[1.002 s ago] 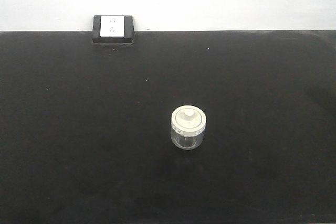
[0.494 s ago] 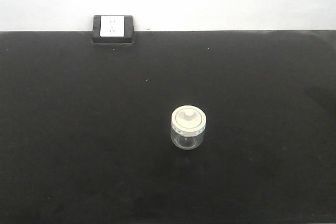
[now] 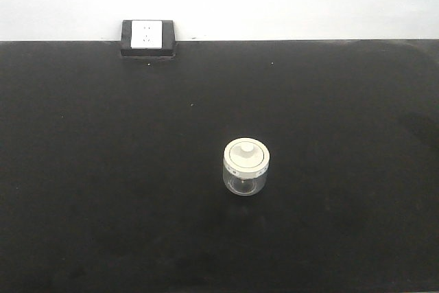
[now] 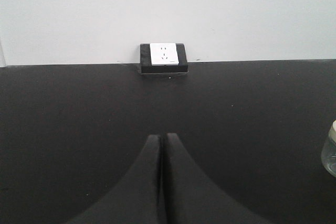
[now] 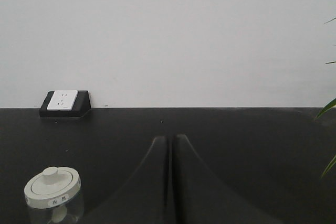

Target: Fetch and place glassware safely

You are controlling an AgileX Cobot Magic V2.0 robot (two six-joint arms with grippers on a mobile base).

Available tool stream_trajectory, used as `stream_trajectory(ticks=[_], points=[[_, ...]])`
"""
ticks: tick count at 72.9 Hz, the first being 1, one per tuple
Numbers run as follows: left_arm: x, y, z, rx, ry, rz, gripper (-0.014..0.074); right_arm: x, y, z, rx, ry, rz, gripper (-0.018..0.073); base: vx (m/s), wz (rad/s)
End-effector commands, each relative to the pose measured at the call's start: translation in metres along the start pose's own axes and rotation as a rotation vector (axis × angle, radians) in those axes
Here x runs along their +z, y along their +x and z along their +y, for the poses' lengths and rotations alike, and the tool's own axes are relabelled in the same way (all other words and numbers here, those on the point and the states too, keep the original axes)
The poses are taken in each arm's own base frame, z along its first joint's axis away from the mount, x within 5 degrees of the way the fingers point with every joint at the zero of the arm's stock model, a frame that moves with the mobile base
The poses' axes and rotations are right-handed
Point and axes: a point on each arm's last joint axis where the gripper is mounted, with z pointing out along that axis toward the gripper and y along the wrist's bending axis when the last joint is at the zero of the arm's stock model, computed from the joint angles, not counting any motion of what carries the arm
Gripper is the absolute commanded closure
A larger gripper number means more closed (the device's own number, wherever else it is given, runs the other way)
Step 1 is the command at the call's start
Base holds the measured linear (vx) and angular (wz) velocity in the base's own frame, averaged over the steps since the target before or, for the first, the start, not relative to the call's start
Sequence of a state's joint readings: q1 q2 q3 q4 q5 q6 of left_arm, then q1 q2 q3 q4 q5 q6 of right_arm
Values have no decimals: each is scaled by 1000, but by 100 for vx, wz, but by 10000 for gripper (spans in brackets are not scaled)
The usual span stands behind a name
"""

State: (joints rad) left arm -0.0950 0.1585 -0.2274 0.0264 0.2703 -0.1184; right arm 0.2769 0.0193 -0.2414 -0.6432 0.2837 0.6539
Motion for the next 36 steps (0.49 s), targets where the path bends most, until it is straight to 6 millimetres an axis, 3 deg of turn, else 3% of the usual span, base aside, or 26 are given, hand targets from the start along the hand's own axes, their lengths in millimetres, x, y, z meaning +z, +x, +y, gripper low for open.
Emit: stream_trajectory(ticks=[1,14,36], points=[[-1,-16,-2,-8,12,-85,603,-1,-12,3,-18,-29,-63,567,0,0],[-2,-6,0,86,-7,-85,603,-1,-12,3,-19,-29,-63,567,0,0],[-5,44,9,55,-92,-117,603,-1,-11,2,-19,-20,-52,567,0,0]])
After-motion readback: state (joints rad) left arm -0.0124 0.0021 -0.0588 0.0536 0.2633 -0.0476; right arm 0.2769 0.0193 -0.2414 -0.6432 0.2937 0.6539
